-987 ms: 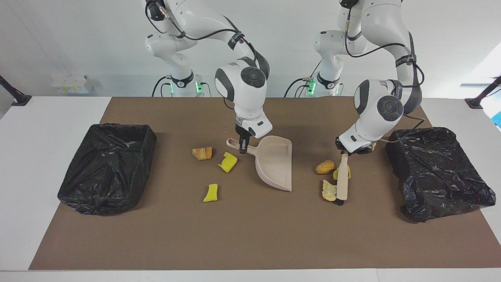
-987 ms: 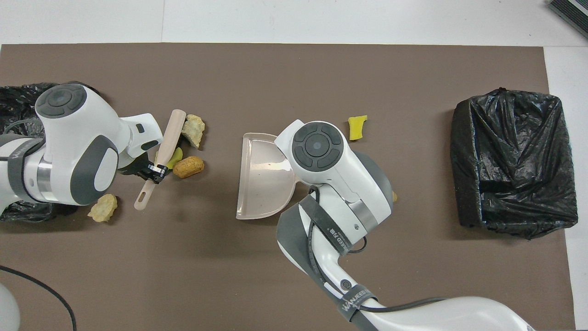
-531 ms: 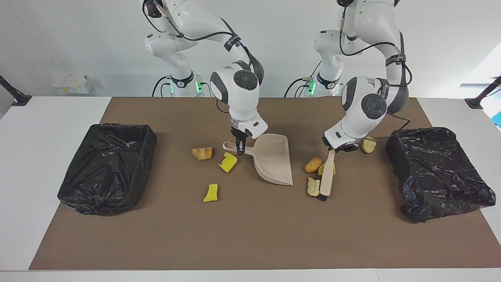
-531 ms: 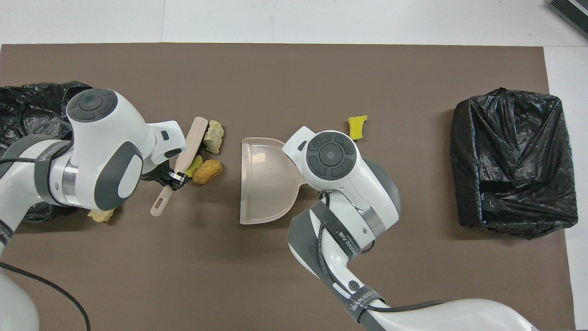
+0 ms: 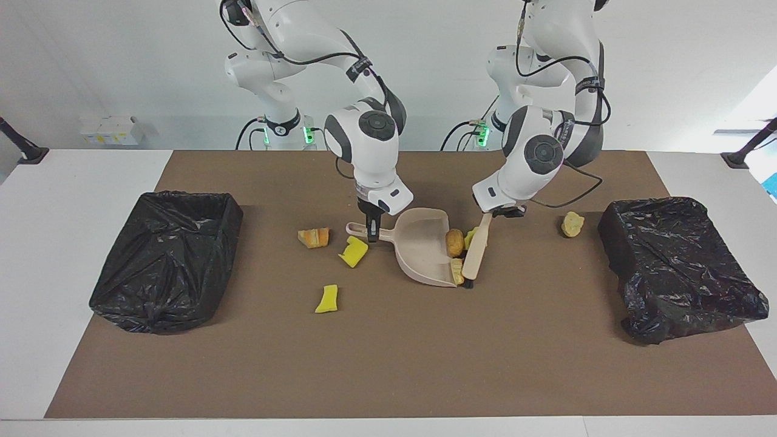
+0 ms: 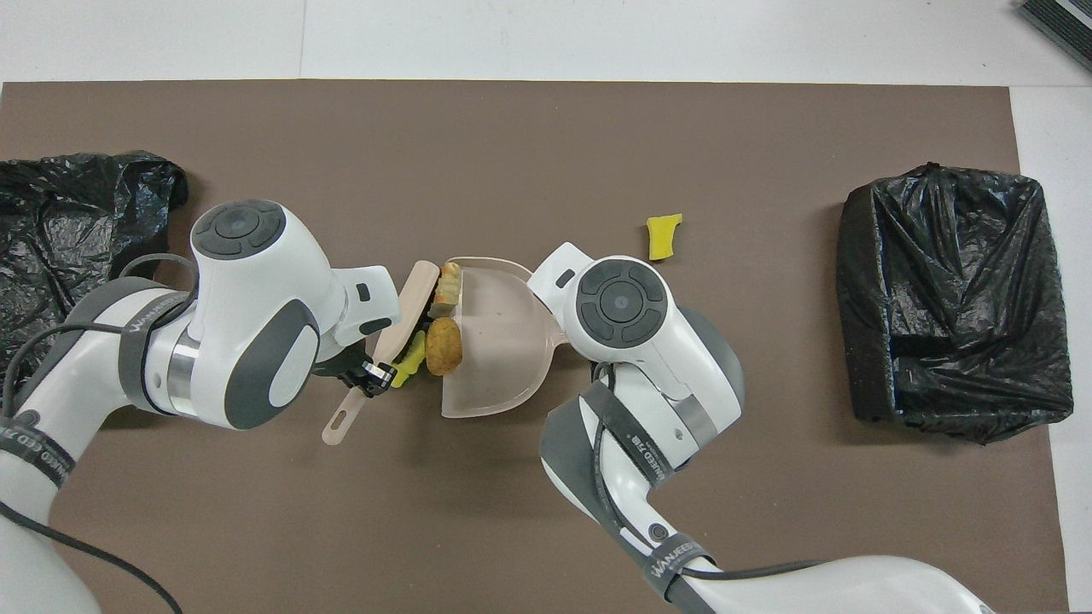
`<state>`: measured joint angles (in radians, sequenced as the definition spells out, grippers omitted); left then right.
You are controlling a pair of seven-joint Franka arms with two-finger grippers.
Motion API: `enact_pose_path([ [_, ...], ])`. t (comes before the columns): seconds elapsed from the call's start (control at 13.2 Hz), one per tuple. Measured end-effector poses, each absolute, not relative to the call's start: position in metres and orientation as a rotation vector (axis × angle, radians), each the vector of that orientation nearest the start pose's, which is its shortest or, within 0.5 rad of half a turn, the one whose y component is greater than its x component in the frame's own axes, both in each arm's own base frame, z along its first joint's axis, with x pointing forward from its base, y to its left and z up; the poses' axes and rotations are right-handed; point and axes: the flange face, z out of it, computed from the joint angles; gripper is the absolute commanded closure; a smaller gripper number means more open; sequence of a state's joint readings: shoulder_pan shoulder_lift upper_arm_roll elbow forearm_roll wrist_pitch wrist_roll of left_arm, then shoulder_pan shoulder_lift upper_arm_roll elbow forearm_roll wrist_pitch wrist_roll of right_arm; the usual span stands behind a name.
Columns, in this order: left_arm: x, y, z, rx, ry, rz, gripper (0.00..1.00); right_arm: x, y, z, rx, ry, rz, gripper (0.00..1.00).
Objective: Sweep and dump trash in bin
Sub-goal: 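Sweep bread and sponge pieces into the dustpan with the left gripper's brush, then brush the yellow sponge piece into the dustpan with the left gripper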
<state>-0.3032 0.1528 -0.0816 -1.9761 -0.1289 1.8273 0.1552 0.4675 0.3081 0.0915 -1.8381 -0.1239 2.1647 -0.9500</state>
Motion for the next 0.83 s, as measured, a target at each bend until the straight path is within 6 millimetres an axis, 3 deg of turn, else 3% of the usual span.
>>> enact_pose_path([
  [0.3, 0.493, -0.246, 0.380, -3.171, 0.747, 0.522, 1.00, 0.539, 0.328, 0.364, 2.165, 2.168, 0.009, 1.00],
  [0.83, 0.475, -0.276, 0.435, -3.312, 0.482, 0.457, 1.00, 0.539, 0.329, 0.364, 2.163, 2.171, 0.011, 1.00],
])
